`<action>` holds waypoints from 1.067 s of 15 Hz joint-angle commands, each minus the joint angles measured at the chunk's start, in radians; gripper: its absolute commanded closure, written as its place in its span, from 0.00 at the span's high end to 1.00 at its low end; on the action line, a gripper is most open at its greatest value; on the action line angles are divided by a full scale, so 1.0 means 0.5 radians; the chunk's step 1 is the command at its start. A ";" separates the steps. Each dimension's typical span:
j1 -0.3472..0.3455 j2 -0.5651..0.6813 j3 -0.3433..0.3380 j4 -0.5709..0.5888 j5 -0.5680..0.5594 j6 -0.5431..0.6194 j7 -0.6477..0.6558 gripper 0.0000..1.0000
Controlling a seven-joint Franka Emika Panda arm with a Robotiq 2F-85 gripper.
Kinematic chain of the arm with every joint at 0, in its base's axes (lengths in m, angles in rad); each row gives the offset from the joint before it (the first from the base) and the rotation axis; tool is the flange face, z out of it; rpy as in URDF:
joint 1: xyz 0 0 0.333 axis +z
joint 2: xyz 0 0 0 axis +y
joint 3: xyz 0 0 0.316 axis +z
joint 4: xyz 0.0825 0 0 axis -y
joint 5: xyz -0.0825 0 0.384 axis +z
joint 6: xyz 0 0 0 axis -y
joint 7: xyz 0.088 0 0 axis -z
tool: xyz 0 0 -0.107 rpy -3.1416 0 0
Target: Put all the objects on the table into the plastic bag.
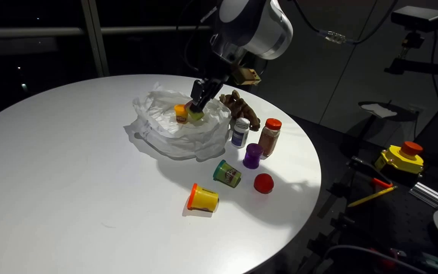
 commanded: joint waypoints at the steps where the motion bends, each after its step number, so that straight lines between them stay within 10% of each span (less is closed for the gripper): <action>1: -0.099 0.013 0.108 -0.043 -0.027 0.166 -0.088 0.68; 5: -0.155 0.035 0.184 -0.067 -0.134 0.373 -0.097 0.97; 10: -0.170 -0.067 0.213 -0.133 -0.289 0.374 0.045 1.00; 16: 0.407 -0.613 -0.267 -0.282 -0.204 -0.197 0.798 1.00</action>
